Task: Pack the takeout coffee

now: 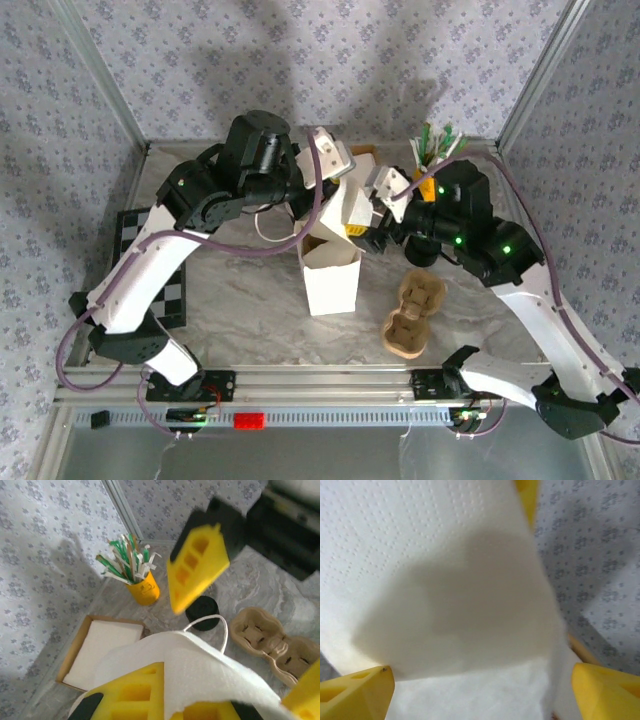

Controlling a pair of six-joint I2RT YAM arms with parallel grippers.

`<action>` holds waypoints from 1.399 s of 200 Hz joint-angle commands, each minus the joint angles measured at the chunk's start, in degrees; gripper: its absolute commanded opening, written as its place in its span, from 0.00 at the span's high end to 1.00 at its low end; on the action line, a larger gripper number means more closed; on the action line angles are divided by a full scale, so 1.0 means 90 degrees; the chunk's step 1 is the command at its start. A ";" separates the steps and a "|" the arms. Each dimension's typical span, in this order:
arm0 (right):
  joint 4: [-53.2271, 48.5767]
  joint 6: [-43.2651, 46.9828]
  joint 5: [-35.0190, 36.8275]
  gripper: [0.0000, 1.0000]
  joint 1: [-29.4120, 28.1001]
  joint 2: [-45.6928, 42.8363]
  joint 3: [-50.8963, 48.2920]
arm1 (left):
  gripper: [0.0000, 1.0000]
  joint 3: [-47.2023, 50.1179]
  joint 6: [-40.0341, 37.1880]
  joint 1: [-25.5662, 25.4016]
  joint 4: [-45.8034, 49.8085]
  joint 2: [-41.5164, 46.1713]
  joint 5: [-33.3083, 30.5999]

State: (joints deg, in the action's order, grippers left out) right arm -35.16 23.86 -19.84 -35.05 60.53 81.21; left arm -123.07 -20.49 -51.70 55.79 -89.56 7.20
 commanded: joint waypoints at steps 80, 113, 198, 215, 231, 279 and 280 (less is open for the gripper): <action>0.1137 0.0661 -0.1715 0.07 0.0591 0.0752 0.0405 | 1.00 0.0552 0.0148 0.0105 -0.0638 0.0536 0.0914; 0.0884 0.0612 -0.2051 0.34 0.0574 0.1093 0.0587 | 1.00 0.0601 0.0200 0.0132 -0.0725 0.0537 0.0898; 0.0582 -0.2214 -0.1457 1.00 0.0624 0.1172 0.0862 | 0.45 0.0503 0.0604 0.0240 -0.1157 0.0851 -0.0522; 0.0699 -0.3496 -0.0306 1.00 0.0642 0.0943 0.0592 | 0.38 0.0898 0.1024 0.0286 -0.1377 0.1202 -0.1385; 0.0898 -0.4678 0.0352 1.00 0.0625 0.0802 0.0280 | 0.29 0.1864 0.1663 0.0559 -0.1761 0.1708 -0.2091; 0.0113 -0.5899 0.1562 1.00 -0.0412 0.1417 0.1285 | 0.23 0.3606 0.4465 0.1643 -0.1432 0.2728 -0.2176; 0.0027 -0.5891 0.1614 1.00 -0.0451 0.1428 0.1311 | 0.23 0.3645 0.4484 0.1643 -0.1448 0.2751 -0.2162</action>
State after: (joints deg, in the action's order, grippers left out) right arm -31.81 -20.27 -14.15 -33.43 71.16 87.50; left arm -95.79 5.04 -38.11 42.46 -67.88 -10.79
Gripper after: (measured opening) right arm 0.056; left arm 0.768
